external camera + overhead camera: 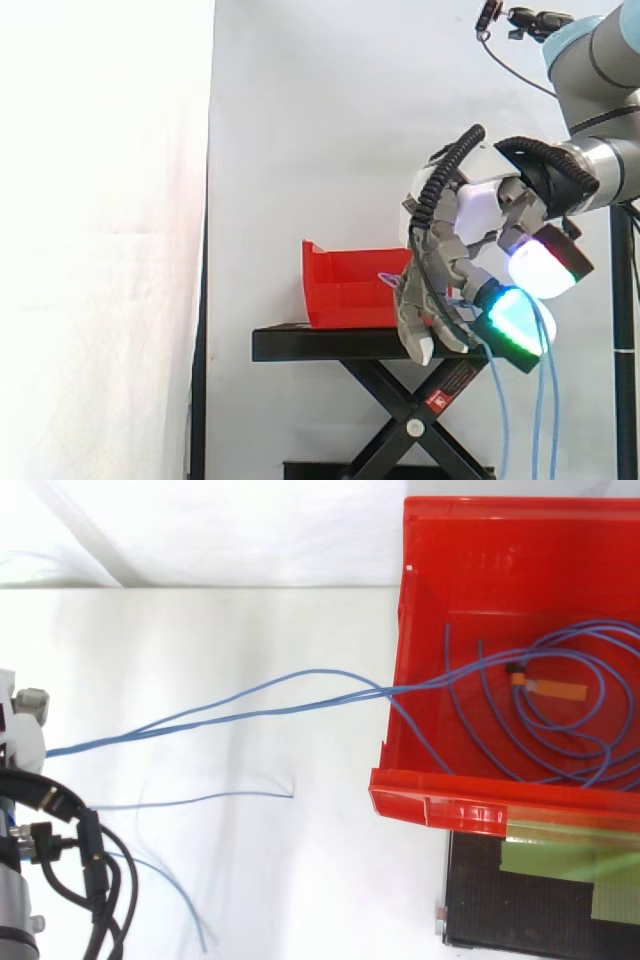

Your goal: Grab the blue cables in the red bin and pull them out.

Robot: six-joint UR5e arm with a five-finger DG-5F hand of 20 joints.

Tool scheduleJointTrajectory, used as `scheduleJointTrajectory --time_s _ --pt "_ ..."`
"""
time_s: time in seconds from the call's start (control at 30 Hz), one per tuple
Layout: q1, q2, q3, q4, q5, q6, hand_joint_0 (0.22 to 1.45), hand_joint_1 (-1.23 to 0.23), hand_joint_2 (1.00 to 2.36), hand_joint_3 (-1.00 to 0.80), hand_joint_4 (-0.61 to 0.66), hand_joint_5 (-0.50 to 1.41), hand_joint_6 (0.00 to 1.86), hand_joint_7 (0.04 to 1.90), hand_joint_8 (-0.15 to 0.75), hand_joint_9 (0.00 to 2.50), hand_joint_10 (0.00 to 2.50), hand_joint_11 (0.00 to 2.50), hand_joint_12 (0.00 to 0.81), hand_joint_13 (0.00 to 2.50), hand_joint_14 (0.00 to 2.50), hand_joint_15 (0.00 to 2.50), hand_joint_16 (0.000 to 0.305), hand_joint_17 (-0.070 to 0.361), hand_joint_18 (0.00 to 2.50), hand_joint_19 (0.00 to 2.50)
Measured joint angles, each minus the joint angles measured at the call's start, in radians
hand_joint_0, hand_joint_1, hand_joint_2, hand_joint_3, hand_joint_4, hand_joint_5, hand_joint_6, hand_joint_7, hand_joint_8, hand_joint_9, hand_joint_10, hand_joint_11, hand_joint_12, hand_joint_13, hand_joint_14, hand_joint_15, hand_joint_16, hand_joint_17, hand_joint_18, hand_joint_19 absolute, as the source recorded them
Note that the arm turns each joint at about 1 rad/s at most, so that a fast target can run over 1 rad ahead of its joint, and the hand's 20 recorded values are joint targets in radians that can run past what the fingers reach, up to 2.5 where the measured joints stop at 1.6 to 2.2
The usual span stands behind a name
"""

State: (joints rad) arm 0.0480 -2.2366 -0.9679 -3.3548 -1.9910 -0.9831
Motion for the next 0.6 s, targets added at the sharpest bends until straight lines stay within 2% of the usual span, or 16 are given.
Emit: scheduleJointTrajectory --time_s 0.03,0.37,0.6 --pt "0.005 0.0 0.0 0.0 0.002 0.04 0.93 -0.77 1.0 -1.0 0.21 0.99 0.79 0.51 0.33 0.95 0.02 0.54 0.318 0.76 0.02 0.55 0.041 0.093 0.58 0.64" --pt "0.027 -0.001 0.0 0.001 0.03 0.302 0.93 -0.77 1.0 -1.0 0.22 0.99 0.75 0.53 0.337 0.97 0.03 0.62 0.328 0.78 0.02 0.57 0.042 0.094 0.59 0.64" --pt "0.036 -0.001 -0.002 0.003 0.061 0.495 0.93 -0.77 1.0 -1.0 0.21 0.99 0.74 0.53 0.332 0.99 0.03 0.65 0.334 0.82 0.02 0.59 0.042 0.093 0.61 0.64"
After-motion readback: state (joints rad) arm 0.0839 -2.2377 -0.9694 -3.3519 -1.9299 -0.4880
